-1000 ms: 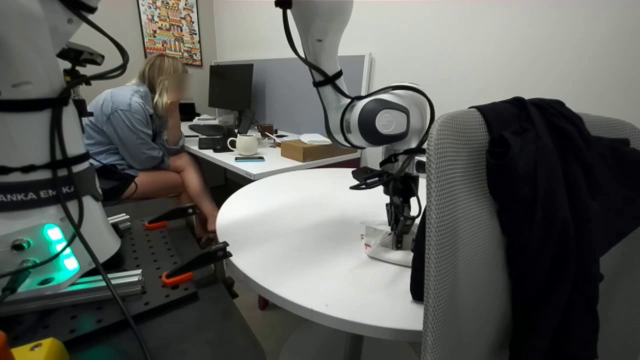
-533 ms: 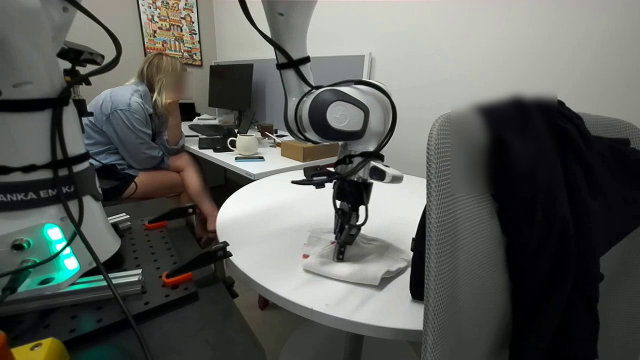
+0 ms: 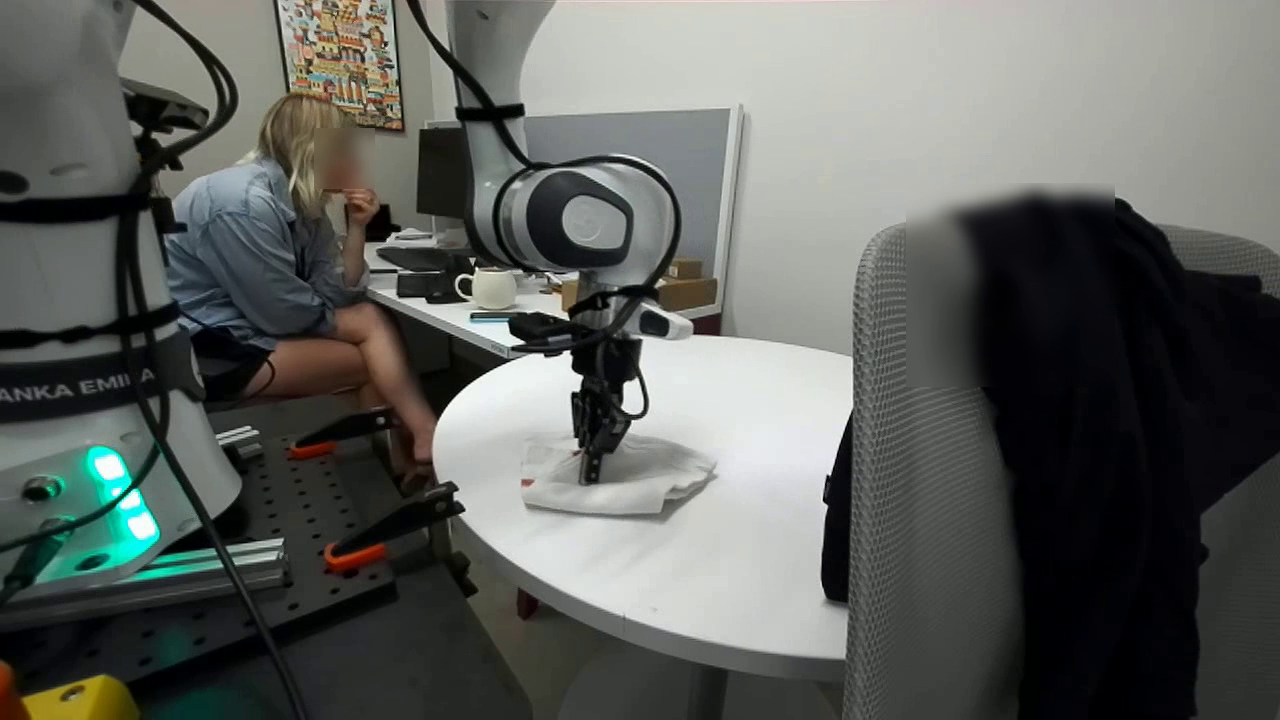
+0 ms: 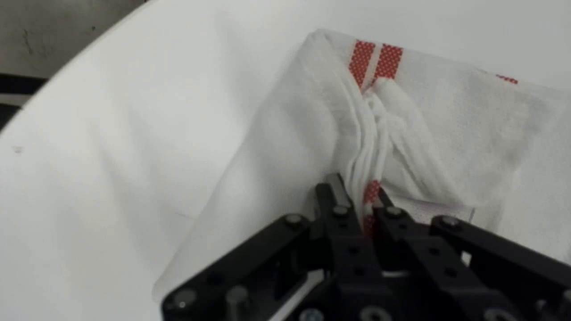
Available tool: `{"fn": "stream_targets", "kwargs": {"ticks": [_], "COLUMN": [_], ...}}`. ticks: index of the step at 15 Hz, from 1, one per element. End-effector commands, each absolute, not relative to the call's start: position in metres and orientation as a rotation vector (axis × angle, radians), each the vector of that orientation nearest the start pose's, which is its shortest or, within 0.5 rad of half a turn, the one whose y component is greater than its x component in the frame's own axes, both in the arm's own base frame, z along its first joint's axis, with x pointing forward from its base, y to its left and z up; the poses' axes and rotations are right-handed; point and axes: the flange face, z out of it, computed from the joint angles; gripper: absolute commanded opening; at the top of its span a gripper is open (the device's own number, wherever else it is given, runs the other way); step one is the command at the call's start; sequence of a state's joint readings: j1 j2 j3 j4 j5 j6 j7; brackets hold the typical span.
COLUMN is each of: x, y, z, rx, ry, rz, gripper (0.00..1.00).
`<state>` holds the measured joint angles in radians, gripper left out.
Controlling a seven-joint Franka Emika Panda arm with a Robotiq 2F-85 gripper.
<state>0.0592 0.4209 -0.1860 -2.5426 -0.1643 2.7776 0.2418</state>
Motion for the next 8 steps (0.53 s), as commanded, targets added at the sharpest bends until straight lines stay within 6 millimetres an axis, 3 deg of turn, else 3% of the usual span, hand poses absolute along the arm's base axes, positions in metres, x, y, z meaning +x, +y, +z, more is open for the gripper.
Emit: {"fn": "stream_targets", "kwargs": {"ticks": [1, 4, 8], "x": [0.387, 0.371, 0.363], "y": [0.025, 0.086, 0.161], "z": [0.098, 0.093, 0.096], "rx": [-3.249, -3.234, -3.198], "ry": [-0.008, -0.288, -0.457], "rz": [0.228, 0.187, 0.164], "gripper": [0.02, 0.02, 0.02]}}
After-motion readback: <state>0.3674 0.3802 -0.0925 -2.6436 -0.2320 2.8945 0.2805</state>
